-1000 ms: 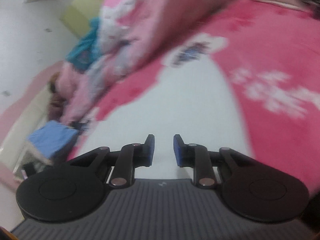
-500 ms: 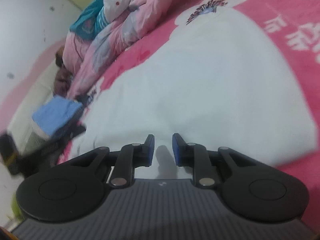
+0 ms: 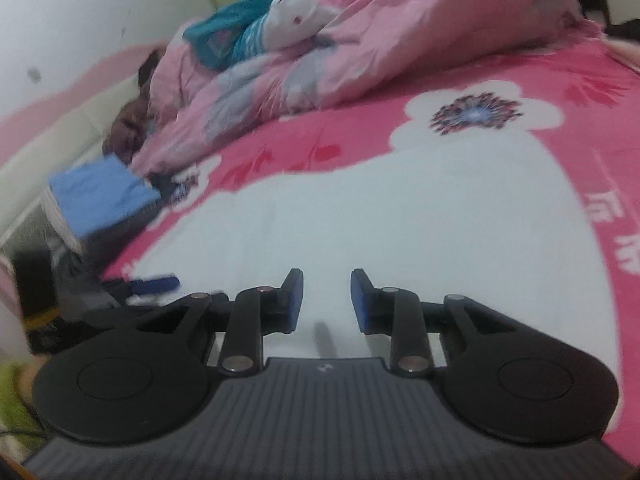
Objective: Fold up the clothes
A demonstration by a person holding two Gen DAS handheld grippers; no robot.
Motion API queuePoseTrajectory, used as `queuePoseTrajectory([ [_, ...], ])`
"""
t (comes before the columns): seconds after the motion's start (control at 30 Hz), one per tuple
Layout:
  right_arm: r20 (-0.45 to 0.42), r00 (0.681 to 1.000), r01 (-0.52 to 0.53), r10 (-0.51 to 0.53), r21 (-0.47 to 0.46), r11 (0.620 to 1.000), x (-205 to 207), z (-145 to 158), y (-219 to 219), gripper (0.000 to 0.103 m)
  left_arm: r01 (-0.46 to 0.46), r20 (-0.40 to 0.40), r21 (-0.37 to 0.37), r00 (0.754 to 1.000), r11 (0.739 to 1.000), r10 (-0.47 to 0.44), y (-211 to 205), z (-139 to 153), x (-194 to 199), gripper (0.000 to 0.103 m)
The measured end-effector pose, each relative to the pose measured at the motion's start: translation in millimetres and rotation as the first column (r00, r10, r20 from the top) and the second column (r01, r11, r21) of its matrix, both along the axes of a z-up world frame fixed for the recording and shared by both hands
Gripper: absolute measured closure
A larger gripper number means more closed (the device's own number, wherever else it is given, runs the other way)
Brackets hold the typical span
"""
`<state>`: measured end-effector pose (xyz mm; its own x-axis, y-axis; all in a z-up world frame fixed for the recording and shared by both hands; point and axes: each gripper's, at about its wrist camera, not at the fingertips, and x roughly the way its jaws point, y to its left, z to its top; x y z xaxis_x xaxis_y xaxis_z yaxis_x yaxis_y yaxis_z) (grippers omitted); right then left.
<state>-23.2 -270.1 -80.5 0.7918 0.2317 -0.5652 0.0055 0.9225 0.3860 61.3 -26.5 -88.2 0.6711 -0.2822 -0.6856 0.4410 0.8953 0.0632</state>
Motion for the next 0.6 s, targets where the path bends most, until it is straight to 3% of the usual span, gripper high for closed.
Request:
queuePoseTrajectory([
  [0.07, -0.046, 0.999, -0.020, 0.018, -0.040, 0.999, 2, -17, 9, 0.078, -0.002, 0.000, -0.003, 1.000, 1.000, 0.002, 0, -1, 0, 0.015],
  [0.23, -0.006, 0.998, -0.058, 0.058, -0.173, 0.983, -19, -25, 26, 0.076, -0.002, 0.001, -0.010, 1.000, 1.000, 0.002, 2, -2, 0, 0.013],
  [0.43, -0.011, 0.998, -0.060, 0.059, -0.137, 0.989, -19, -26, 22, 0.072, -0.021, -0.006, -0.006, 1.000, 1.000, 0.021, -1, -2, 1, 0.012],
  [0.6, -0.017, 0.997, -0.072, 0.070, -0.163, 0.984, -19, -26, 30, 0.068, -0.034, -0.006, -0.008, 0.999, 0.999, 0.034, -1, -3, 0, 0.012],
])
